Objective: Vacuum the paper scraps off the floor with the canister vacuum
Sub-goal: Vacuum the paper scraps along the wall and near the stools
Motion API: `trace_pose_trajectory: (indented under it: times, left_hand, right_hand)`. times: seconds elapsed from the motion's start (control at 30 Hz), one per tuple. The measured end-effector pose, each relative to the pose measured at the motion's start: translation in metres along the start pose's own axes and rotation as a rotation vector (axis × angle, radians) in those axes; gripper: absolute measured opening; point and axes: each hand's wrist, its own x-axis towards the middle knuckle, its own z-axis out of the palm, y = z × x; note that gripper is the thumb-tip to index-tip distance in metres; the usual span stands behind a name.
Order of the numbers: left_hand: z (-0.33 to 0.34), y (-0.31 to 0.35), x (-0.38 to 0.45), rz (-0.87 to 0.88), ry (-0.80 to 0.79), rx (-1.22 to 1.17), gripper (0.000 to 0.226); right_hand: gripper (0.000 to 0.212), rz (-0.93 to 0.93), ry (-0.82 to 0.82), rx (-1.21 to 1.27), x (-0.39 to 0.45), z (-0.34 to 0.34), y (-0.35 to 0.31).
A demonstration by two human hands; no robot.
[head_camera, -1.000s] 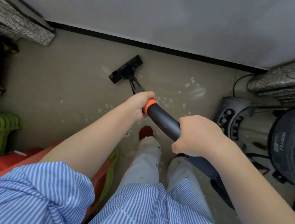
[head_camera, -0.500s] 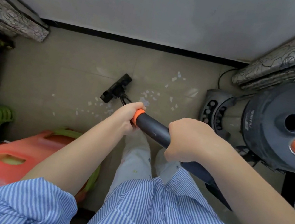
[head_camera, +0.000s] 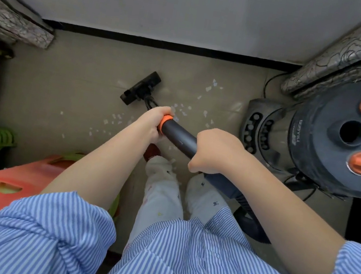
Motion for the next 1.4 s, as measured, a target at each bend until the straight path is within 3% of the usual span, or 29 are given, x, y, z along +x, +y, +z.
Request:
trace_pose_trajectory:
  times: [0.33, 0.47, 0.77, 0.87, 1.1, 1.2, 1.4]
  left_hand:
    - [0.017, -0.013, 0.040, 0.014, -0.004, 0.110, 0.013]
    - [0.015, -0.019, 0.051, -0.002, -0.002, 0.140, 0.010]
    - [0.001, -0.014, 0.058, -0.014, -0.022, 0.098, 0.007]
    - [-0.012, -0.009, 0.057, 0.014, -0.017, 0.060, 0.017]
    - [-0.083, 0.010, 0.063, 0.039, 0.057, -0.055, 0.006]
    - [-0.125, 0.016, 0.075, 0.039, 0.092, -0.103, 0.024]
    - [-0.220, 0.034, 0.095, 0.034, 0.182, -0.223, 0.016]
  right_hand:
    - [0.029, 0.066, 0.005, 0.081, 0.016, 0.027, 0.015]
    - [0.016, 0.079, -0.014, 0.114, 0.016, 0.035, 0.018]
    - [0.029, 0.071, -0.060, 0.116, 0.026, 0.030, 0.002]
    - [0.029, 0.054, -0.057, 0.090, 0.025, 0.022, -0.011]
    - [0.033, -0.052, -0.055, 0.003, 0.037, 0.005, -0.071]
    - [0.032, -0.112, -0.074, -0.055, 0.056, 0.002, -0.105]
    - [0.024, -0.200, -0.133, -0.165, 0.106, -0.003, -0.194]
